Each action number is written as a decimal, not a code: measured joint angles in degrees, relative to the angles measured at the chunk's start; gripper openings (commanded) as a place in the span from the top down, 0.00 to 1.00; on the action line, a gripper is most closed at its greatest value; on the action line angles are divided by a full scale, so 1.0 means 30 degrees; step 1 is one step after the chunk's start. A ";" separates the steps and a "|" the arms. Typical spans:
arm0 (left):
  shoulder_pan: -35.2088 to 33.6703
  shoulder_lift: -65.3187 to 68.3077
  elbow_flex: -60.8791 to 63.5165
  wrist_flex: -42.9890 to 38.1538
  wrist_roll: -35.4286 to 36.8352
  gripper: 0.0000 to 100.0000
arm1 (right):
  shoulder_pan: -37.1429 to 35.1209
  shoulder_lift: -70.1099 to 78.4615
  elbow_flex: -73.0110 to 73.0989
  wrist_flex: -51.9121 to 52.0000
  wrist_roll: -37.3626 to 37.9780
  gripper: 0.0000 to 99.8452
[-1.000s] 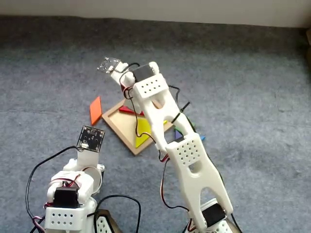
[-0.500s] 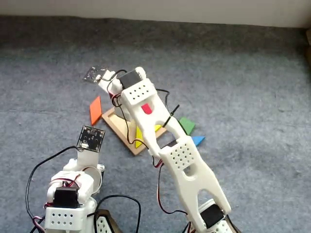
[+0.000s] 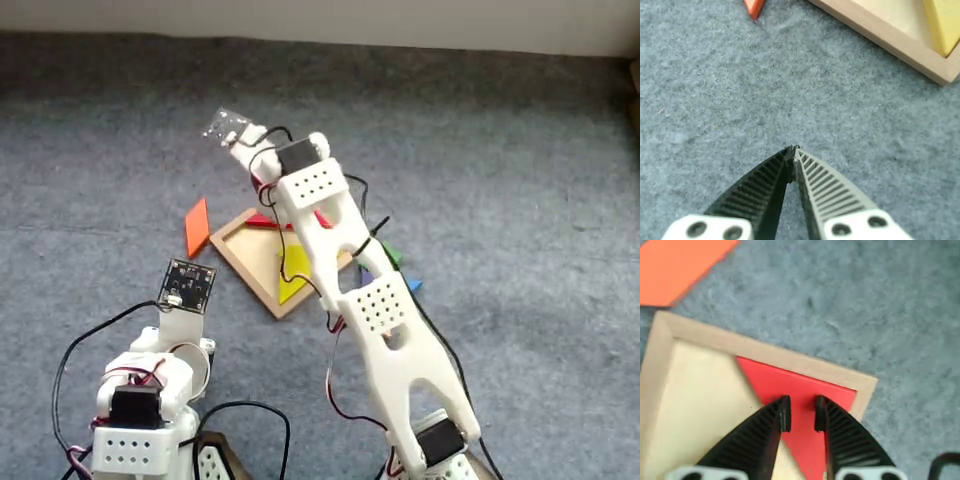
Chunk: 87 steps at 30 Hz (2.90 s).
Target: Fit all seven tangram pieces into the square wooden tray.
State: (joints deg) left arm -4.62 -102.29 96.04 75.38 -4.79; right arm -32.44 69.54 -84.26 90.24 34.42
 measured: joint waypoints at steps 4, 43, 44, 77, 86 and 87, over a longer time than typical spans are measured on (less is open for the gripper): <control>0.0000 0.0000 0.0000 0.0000 0.0000 0.97 | 0.0527 0.0440 -0.2813 0.1553 0.0000 0.91; 0.0000 0.0000 0.0000 0.0000 0.0000 0.97 | 0.1260 -2.3824 1.6264 0.3253 -0.3810 0.98; 0.0000 0.0000 0.0000 0.0000 0.0000 0.97 | 0.1524 -2.4352 1.7143 0.3253 -0.3810 0.98; -0.1348 0.0059 -0.4454 -0.2462 -0.5919 0.96 | 0.8498 -3.8007 4.5568 -0.9641 -0.8674 0.98; -0.1436 0.6359 -0.9641 -0.2960 -0.5949 0.92 | 1.0022 -3.8066 4.8469 -1.3656 -1.0842 0.98; -0.1436 0.7736 -1.0608 -0.2960 -0.6007 0.89 | 1.0227 -3.8154 4.8557 -1.3919 -1.0960 0.98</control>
State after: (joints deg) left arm -8.92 -79.08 64.22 66.51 -22.81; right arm -1.76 -44.92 61.41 48.48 1.54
